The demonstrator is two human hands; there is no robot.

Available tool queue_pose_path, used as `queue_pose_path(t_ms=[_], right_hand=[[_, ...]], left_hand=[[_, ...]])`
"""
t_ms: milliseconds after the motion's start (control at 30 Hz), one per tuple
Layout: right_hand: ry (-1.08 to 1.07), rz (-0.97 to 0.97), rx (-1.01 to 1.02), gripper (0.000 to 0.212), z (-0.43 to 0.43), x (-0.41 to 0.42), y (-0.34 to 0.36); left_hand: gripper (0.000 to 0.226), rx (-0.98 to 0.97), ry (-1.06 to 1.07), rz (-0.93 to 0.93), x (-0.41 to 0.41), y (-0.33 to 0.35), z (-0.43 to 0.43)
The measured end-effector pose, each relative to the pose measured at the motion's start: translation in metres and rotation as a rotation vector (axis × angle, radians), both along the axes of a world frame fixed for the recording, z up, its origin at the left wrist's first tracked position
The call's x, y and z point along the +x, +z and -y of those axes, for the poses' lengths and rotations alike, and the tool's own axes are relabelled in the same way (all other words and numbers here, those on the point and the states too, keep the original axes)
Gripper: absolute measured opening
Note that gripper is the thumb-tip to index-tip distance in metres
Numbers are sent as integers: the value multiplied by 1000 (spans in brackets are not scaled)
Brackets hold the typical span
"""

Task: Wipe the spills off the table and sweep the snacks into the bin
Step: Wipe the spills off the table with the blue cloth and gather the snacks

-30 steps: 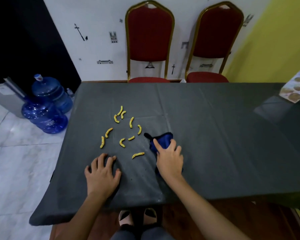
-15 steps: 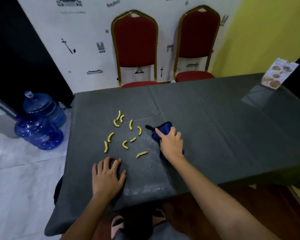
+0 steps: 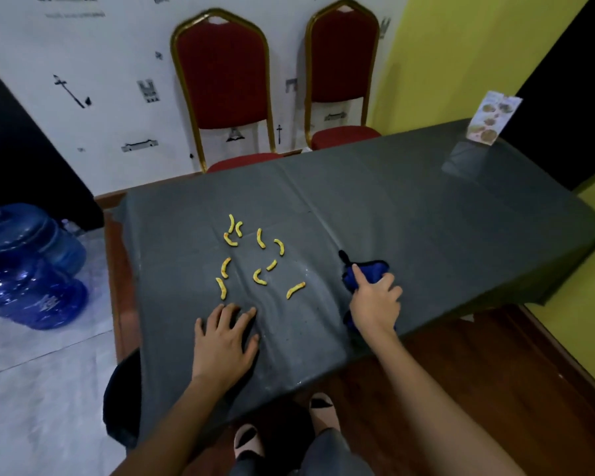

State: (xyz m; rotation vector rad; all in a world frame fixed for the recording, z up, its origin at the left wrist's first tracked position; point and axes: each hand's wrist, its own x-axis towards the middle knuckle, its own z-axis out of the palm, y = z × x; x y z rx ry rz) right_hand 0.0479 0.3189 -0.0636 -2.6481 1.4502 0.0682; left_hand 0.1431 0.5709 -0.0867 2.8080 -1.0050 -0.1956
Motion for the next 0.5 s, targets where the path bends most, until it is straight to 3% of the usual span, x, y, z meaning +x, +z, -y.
queue_pose_path(t_ms=[267,400,500], right_hand=[[156,47,4,65,-92,-36,-5],[-19,73,19,53,-48,-47,1],[-177,104,-4,52,-11,-37,13]], left_hand=[[53,-8,-36,22,4,-6,-8],[53,-92,-101,5,5,-6,-10],[51,-186,-21,43,22,0,-17]])
